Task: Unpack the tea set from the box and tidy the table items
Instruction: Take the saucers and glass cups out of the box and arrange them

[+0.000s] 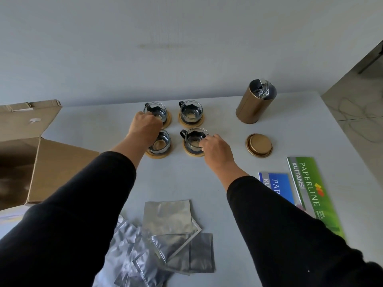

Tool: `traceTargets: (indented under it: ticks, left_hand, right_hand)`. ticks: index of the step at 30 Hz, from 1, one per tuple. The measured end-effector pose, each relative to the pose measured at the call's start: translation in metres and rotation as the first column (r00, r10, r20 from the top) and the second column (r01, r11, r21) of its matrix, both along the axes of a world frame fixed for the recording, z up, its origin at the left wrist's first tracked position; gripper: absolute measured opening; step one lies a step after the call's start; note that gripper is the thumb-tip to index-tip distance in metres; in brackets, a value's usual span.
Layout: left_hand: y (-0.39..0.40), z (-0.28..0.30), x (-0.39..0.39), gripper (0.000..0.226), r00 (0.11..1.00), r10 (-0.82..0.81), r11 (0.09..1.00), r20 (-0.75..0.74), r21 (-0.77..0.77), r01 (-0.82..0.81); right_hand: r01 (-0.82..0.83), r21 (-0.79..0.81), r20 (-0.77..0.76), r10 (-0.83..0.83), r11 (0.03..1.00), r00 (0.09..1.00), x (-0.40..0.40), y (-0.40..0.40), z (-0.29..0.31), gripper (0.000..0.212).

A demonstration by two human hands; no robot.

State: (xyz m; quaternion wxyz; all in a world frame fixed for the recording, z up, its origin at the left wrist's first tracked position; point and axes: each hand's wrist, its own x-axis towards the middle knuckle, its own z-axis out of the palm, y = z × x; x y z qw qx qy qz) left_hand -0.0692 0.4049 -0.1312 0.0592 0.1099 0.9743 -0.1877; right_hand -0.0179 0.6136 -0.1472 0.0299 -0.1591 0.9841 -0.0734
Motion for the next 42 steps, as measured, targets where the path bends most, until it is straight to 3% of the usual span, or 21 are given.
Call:
traceTargets:
  ticks: [8, 15, 24, 30, 42]
  left_hand:
    - [-0.006, -0.005, 0.011, 0.024, 0.984, 0.176, 0.965, -0.015, 0.198, -0.170]
    - [-0.016, -0.005, 0.014, 0.017, 0.930, 0.362, 0.904, 0.064, 0.221, -0.367]
    - [-0.015, -0.009, 0.010, 0.020, 0.941, 0.339, 0.915, 0.021, 0.225, -0.335]
    - [-0.019, -0.009, 0.014, 0.025, 0.936, 0.352, 0.880, -0.001, 0.342, -0.331]
    - [-0.086, 0.046, 0.048, 0.033, 0.888, 0.444, 0.850, -0.117, 0.368, -0.376]
  right_hand:
    - [0.019, 0.002, 0.027, -0.019, 1.000, 0.999, 0.000, -0.002, -0.003, 0.030]
    - [0.030, -0.002, 0.025, -0.030, 1.000, 0.999, -0.002, -0.006, -0.005, 0.025]
    - [0.029, 0.028, -0.005, -0.029, 0.999, 1.000, -0.003, -0.006, -0.008, 0.023]
    - [0.044, 0.034, -0.001, -0.044, 0.998, 0.999, -0.002, -0.008, -0.004, 0.027]
    - [0.007, -0.088, -0.148, -0.021, 0.996, 0.989, 0.002, -0.071, 0.058, 0.029]
